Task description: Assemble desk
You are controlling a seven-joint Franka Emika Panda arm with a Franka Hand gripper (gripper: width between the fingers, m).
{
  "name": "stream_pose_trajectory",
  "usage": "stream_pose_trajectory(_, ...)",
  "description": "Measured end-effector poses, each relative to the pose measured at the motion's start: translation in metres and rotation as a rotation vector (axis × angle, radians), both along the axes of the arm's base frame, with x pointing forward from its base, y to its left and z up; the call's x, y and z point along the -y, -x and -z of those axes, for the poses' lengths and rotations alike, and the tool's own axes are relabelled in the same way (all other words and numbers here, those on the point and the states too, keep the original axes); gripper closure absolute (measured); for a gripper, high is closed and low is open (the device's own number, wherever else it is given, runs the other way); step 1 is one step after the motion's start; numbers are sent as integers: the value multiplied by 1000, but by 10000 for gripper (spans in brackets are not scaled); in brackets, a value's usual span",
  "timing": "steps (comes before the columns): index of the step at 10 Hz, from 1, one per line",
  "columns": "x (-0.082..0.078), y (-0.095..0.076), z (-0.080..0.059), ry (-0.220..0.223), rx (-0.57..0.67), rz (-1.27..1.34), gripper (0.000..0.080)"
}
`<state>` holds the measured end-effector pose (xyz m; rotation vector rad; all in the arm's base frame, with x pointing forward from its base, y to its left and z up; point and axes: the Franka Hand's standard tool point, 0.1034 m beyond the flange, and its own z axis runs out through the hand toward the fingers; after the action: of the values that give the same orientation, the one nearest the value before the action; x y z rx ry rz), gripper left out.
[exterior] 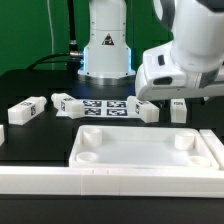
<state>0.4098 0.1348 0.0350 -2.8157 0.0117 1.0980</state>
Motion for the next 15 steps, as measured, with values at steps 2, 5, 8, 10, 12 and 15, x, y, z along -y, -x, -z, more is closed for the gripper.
stream_pose_trajectory(2,-3,7,7,-9,-191,-16,151)
stream_pose_trajectory(5,-5,16,20,-3,-279,-18,151)
stream_pose_trajectory(8,-6,17,24,-9,-273,-22,151)
stream_pose_trajectory(10,-7,18,25,-10,-275,-25,162)
stream_pose_trajectory(12,-8,19,26,-10,-278,-29,331)
stream_pose_trajectory(15,-9,20,27,-10,-279,-32,511)
